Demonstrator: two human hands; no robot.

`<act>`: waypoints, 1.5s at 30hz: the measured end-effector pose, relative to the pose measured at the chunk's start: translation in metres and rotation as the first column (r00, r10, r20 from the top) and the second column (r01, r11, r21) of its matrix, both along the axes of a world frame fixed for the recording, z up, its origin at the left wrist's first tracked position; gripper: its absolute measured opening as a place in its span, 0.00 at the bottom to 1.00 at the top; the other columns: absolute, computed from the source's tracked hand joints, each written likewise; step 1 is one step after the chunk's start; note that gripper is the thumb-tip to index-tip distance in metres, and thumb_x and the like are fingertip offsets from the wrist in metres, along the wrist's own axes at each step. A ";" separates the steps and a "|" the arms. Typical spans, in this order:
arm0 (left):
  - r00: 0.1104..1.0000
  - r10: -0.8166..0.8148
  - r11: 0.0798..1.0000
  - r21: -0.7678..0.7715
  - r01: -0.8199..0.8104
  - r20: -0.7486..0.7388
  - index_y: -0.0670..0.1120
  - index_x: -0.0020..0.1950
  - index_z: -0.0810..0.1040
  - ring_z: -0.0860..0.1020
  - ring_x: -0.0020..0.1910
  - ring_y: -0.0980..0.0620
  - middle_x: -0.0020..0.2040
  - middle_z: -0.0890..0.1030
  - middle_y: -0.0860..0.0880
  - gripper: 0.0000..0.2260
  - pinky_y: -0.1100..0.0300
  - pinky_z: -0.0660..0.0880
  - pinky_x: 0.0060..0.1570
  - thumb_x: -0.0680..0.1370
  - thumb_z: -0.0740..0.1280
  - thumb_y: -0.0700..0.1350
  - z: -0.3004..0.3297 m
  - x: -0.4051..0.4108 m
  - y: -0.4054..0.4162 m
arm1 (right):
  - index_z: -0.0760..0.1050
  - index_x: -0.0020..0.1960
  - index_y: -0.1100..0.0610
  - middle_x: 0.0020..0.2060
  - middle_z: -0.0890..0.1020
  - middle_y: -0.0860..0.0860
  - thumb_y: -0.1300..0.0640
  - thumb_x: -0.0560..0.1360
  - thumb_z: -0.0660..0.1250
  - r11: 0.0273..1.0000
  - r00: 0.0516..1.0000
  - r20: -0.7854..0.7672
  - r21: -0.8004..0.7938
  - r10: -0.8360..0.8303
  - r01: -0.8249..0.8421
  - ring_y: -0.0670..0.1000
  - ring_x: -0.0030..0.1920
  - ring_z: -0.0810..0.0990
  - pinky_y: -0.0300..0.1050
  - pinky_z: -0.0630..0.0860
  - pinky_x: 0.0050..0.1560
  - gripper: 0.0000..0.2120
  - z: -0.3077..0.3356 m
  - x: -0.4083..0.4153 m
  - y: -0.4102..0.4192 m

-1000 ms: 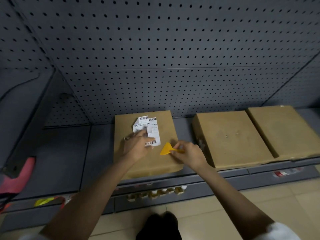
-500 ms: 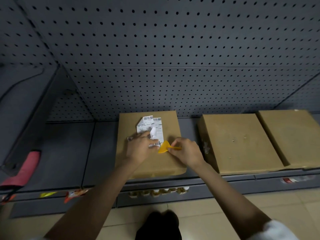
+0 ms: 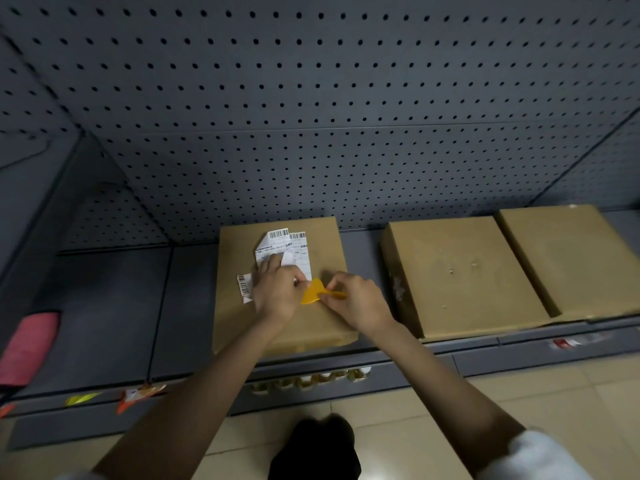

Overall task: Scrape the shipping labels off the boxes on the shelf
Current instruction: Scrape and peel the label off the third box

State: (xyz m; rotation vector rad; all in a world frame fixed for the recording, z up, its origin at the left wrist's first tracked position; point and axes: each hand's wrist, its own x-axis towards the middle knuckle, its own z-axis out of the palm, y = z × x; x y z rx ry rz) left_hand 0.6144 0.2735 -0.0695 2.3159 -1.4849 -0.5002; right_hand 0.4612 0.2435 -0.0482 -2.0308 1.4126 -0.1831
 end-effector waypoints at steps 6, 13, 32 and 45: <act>1.000 -0.008 0.999 0.035 0.007 0.014 0.49 0.43 0.82 0.69 0.62 0.45 0.55 0.74 0.46 0.06 0.50 0.68 0.61 0.74 0.68 0.49 0.002 0.001 -0.001 | 0.78 0.47 0.53 0.44 0.84 0.50 0.48 0.72 0.69 0.999 0.998 0.050 0.006 0.036 -0.036 0.52 0.47 0.81 0.46 0.75 0.49 0.08 0.001 -0.003 0.001; 1.000 0.007 0.999 0.037 -0.006 -0.020 0.49 0.41 0.81 0.71 0.62 0.47 0.54 0.75 0.48 0.04 0.50 0.69 0.59 0.74 0.68 0.47 0.003 0.007 -0.002 | 0.78 0.46 0.54 0.40 0.81 0.48 0.49 0.73 0.70 0.998 0.999 0.004 0.058 -0.038 0.038 0.48 0.44 0.79 0.43 0.72 0.43 0.08 0.010 -0.035 -0.007; 0.999 -0.036 0.999 0.011 0.036 -0.024 0.49 0.47 0.79 0.71 0.65 0.49 0.66 0.73 0.50 0.05 0.57 0.66 0.47 0.76 0.65 0.47 0.002 0.009 0.002 | 0.81 0.45 0.52 0.47 0.84 0.50 0.49 0.71 0.70 0.998 0.999 -0.003 0.050 -0.043 0.043 0.51 0.51 0.81 0.40 0.71 0.46 0.08 0.004 0.001 -0.005; 0.990 0.011 1.000 -0.009 -0.013 -0.137 0.52 0.40 0.77 0.72 0.65 0.46 0.67 0.74 0.49 0.04 0.54 0.72 0.51 0.75 0.66 0.48 -0.012 0.016 0.001 | 0.81 0.48 0.53 0.49 0.84 0.52 0.49 0.72 0.69 0.999 1.000 -0.024 0.037 -0.016 0.017 0.53 0.52 0.81 0.44 0.74 0.50 0.09 0.005 0.011 -0.004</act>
